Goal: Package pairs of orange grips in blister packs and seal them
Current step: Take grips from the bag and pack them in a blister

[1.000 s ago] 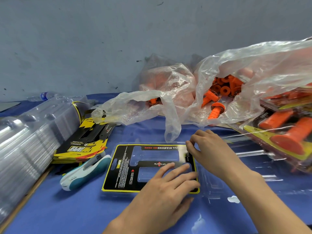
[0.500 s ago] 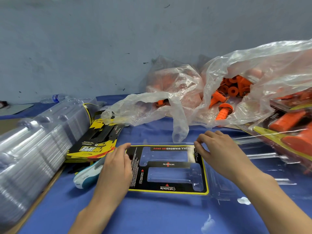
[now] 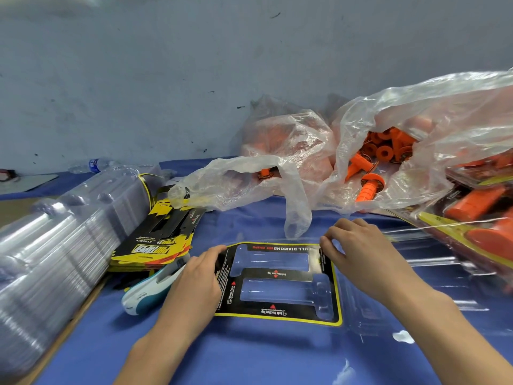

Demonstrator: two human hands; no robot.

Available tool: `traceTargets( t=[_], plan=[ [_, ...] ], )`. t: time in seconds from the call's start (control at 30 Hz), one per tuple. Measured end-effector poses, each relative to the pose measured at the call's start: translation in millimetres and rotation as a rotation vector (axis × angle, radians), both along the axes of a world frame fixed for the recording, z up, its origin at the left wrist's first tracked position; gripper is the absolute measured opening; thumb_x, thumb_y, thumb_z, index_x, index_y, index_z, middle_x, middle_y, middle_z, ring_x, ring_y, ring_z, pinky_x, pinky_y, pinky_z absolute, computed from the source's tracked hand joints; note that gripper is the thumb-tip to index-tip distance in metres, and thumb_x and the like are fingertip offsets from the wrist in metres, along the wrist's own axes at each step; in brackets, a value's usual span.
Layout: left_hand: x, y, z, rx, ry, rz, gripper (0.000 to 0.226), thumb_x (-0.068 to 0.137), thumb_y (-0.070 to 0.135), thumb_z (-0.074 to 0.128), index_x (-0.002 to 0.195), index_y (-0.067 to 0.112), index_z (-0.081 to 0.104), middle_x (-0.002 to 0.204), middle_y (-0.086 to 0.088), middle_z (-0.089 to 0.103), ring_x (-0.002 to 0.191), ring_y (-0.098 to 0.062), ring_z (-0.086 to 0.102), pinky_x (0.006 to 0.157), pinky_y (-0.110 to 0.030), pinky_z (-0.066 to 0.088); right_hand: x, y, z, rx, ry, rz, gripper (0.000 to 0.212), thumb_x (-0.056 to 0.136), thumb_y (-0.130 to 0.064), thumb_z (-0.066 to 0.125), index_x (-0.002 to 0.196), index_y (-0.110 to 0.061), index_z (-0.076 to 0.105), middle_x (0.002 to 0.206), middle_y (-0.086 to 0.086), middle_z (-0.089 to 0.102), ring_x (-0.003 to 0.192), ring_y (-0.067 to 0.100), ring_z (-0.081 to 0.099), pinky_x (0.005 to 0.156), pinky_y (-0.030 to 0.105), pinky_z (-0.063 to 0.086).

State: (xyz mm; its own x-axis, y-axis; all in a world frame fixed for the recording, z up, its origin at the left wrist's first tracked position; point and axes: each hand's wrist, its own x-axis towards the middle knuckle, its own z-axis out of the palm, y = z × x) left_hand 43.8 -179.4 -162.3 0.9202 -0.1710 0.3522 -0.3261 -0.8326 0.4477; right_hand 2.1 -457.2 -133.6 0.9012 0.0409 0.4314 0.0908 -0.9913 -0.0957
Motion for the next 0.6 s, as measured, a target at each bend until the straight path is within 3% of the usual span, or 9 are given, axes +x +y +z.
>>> traceTargets(
  t=[0.17, 0.3, 0.43, 0.6],
  plan=[
    [1, -1, -1, 0.105, -0.055, -0.004, 0.068, 0.087, -0.003, 0.041, 0.147, 0.028, 0.035, 0.116, 0.006, 0.058, 0.115, -0.02, 0.047, 0.093, -0.033, 0.04, -1, 0, 0, -0.008, 0.01, -0.004, 0.036, 0.102, -0.04, 0.031, 0.108, -0.029, 0.065, 0.105, -0.012, 0.057, 0.086, 0.011, 0.036, 0.08, 0.022, 0.024],
    [0, 2, 1, 0.219, -0.127, 0.032, 0.07, 0.084, -0.003, 0.047, 0.148, 0.021, 0.038, 0.117, 0.002, 0.063, 0.111, -0.023, 0.048, 0.095, -0.035, 0.038, -1, 0, 0, -0.007, 0.023, -0.001, 0.036, 0.102, -0.041, 0.031, 0.109, -0.03, 0.064, 0.106, -0.013, 0.057, 0.087, 0.012, 0.038, 0.08, 0.022, 0.024],
    [1, 11, 10, 0.143, -0.164, 0.012, 0.063, 0.081, -0.009, 0.049, 0.14, 0.012, 0.05, 0.122, -0.005, 0.064, 0.109, -0.03, 0.054, 0.096, -0.043, 0.043, -1, -1, 0, -0.009, 0.03, -0.009, 0.035, 0.102, -0.041, 0.032, 0.11, -0.03, 0.063, 0.106, -0.012, 0.058, 0.086, 0.012, 0.036, 0.081, 0.024, 0.027],
    [2, 35, 20, 0.004, -0.242, 0.138, 0.046, 0.086, -0.008, 0.042, 0.126, 0.005, 0.06, 0.112, -0.012, 0.067, 0.098, -0.039, 0.055, 0.086, -0.051, 0.044, -2, 0, 2, -0.004, 0.034, -0.013, 0.034, 0.102, -0.041, 0.032, 0.11, -0.028, 0.062, 0.103, -0.01, 0.059, 0.086, 0.014, 0.04, 0.082, 0.027, 0.031]
  ],
)
